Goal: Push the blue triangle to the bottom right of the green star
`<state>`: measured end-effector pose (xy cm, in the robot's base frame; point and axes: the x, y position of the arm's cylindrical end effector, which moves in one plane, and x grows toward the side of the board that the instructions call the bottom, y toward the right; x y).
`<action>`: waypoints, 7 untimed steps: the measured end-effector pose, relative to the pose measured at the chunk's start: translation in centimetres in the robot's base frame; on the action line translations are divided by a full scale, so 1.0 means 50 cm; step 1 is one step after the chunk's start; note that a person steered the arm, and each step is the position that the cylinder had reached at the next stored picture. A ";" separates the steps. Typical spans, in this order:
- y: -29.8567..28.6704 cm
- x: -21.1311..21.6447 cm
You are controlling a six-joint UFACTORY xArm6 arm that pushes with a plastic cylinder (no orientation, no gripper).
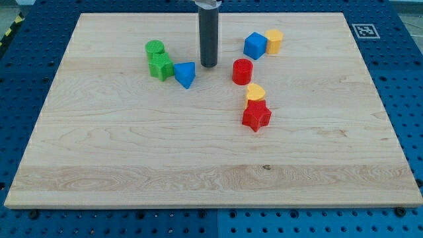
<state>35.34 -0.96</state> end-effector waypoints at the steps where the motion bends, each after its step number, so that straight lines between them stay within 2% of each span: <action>1: 0.000 0.033; 4: 0.000 0.057; 6: 0.000 -0.004; 7: -0.006 0.043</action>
<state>37.50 -1.25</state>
